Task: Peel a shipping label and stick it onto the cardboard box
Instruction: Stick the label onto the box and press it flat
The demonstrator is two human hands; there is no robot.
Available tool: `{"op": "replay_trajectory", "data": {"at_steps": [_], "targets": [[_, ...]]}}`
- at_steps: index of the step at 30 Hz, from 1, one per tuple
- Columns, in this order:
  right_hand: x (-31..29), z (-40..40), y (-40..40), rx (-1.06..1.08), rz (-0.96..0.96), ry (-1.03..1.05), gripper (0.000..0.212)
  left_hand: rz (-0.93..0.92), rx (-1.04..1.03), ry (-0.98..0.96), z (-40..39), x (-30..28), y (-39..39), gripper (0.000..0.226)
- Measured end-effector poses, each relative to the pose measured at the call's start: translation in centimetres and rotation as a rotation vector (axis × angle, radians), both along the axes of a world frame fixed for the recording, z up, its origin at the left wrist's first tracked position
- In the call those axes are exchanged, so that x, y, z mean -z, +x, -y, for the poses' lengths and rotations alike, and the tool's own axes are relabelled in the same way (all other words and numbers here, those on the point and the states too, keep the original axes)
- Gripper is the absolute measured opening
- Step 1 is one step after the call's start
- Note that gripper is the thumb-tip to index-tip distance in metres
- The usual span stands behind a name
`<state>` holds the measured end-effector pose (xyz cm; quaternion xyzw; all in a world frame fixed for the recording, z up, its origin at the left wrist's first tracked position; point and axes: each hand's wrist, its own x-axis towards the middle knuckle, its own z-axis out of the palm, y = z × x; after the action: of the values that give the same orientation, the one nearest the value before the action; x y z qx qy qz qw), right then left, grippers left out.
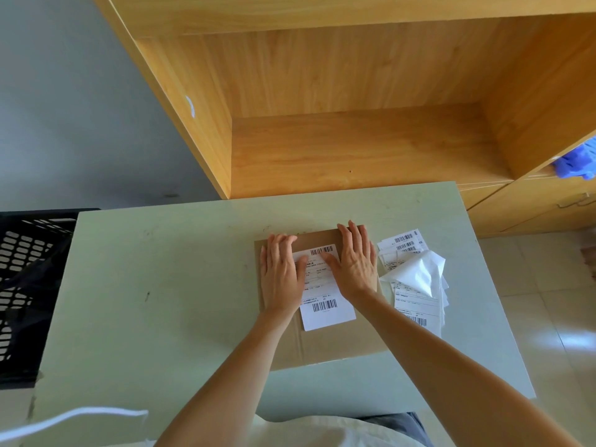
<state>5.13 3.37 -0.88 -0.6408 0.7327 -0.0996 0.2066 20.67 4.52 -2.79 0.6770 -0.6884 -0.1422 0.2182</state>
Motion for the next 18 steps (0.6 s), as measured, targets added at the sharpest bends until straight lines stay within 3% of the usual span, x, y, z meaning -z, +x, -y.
{"op": "replay_trajectory", "data": {"at_steps": [10, 18], "targets": [[-0.3, -0.2, -1.7, -0.105, 0.012, -0.025, 0.054, 0.024, -0.007, 0.006, -0.4, 0.1, 0.1, 0.039], [-0.2, -1.5, 0.4, -0.047, -0.027, 0.02, 0.075, 0.003, -0.071, 0.11, -2.0, -0.4, -2.0, 0.048]]}}
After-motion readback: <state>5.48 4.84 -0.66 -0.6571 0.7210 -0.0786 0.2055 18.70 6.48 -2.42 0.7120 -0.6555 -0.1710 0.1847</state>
